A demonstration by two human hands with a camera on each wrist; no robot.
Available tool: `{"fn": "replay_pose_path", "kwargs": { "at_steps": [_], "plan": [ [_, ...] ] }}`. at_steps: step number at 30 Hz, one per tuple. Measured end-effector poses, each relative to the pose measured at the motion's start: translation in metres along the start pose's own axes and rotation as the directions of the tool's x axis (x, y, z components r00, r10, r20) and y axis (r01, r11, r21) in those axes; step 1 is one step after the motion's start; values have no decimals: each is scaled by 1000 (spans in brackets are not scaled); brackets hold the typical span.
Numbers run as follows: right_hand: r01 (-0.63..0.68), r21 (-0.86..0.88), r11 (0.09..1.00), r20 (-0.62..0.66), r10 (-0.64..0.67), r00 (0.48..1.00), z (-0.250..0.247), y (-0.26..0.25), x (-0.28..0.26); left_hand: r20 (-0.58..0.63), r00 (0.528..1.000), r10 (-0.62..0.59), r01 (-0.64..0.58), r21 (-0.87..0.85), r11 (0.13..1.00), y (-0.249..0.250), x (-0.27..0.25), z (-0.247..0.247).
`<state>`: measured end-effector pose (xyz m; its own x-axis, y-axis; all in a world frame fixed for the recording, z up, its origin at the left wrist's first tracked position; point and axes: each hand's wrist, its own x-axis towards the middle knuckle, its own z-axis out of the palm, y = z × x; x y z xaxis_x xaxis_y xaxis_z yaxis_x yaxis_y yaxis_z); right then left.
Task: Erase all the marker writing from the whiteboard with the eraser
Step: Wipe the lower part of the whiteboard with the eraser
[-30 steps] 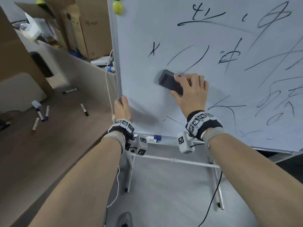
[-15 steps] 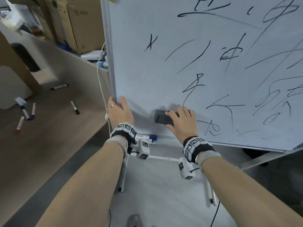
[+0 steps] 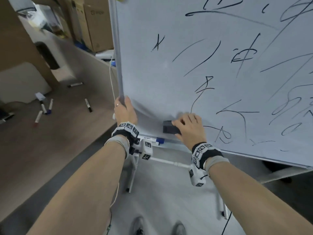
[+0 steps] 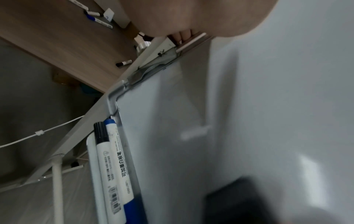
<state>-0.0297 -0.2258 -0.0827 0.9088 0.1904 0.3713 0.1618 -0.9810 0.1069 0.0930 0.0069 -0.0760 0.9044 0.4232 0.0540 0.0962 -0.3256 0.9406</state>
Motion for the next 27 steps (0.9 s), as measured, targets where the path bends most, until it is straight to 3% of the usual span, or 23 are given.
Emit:
{"fn": "replay_pose_path", "kwargs": {
  "at_steps": [3, 6, 10, 14, 17, 20, 25, 27],
  "plan": [
    [65, -35, 997, 109, -61, 992, 22, 7, -28, -81, 997, -13, 16, 27, 1000, 1, -7, 4],
    [75, -49, 996, 86, -71, 994, 8, 21, -28, -209, 977, -49, 74, 112, 991, 15, -37, 18],
    [13, -40, 999, -182, -20, 983, -45, 56, 2, -212, 976, -56, 86, 137, 987, 38, -88, 41],
    [-63, -23, 998, -471, 45, 881, -112, 94, 42, -124, 990, -60, 76, 127, 989, 49, -112, 62],
    [-49, 11, 999, -581, 46, 813, -133, 105, 60, -57, 995, -85, 92, 135, 987, 54, -119, 67],
    [21, 15, 1000, -574, -9, 819, -120, 98, 55, -10, 992, -124, 124, 169, 978, 51, -120, 68],
    [206, -134, 969, -344, -241, 908, -70, 86, 19, -74, 984, -164, 175, 177, 968, 40, -119, 70],
    [194, -135, 972, -338, -229, 913, -74, 87, 20, -62, 983, -174, 183, 180, 967, 39, -118, 70]
  ]
}}
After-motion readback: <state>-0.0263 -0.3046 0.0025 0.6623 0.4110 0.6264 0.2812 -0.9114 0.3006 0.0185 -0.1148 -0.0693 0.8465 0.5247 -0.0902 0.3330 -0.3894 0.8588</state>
